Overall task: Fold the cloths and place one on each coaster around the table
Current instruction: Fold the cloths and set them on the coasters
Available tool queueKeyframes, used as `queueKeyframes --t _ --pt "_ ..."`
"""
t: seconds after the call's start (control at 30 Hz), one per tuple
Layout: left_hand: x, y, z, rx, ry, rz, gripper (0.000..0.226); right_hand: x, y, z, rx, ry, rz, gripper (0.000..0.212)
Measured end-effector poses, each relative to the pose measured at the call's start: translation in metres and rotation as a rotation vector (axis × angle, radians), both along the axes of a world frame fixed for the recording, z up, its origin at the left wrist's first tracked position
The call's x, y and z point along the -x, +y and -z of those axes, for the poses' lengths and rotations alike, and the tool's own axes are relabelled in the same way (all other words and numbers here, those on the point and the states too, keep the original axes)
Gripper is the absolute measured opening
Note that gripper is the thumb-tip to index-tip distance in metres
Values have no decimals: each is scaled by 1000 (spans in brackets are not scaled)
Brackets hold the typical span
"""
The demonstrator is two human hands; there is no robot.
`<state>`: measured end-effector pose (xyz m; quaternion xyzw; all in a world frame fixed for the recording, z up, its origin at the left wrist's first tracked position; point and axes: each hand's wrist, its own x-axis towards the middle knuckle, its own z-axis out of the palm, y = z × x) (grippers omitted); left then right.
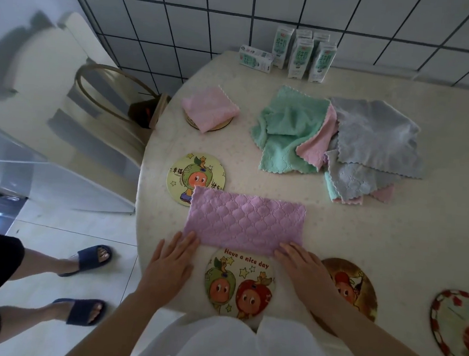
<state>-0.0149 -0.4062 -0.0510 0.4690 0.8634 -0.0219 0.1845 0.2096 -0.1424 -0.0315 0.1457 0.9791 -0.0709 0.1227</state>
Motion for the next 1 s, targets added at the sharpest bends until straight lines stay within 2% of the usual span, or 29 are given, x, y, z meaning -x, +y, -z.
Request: queueKeyframes --t 0.17,0.37,0.53,0.63,0.73,0.87,1.0 --pt "-8 7 -2 10 4 -50 59 22 -3 -1 -83 13 10 48" --pt "-17 19 -7 -3 24 -124 60 30 -2 0 -138 54 10 45" --pt "-27 30 -13 10 89 -169 65 29 6 -9 -152 94 -11 35" --pt "-39 41 -15 -60 127 -172 70 25 7 -16 -126 153 -13 34" --pt "-54 56 -16 -174 115 -71 68 21 1 -24 -114 219 -59 30" --pt "-86 81 -18 -255 35 50 56 11 -13 -26 -10 262 -156 21" --pt "-121 98 -14 -264 -27 -50 57 1 -18 -23 232 259 -214 20"
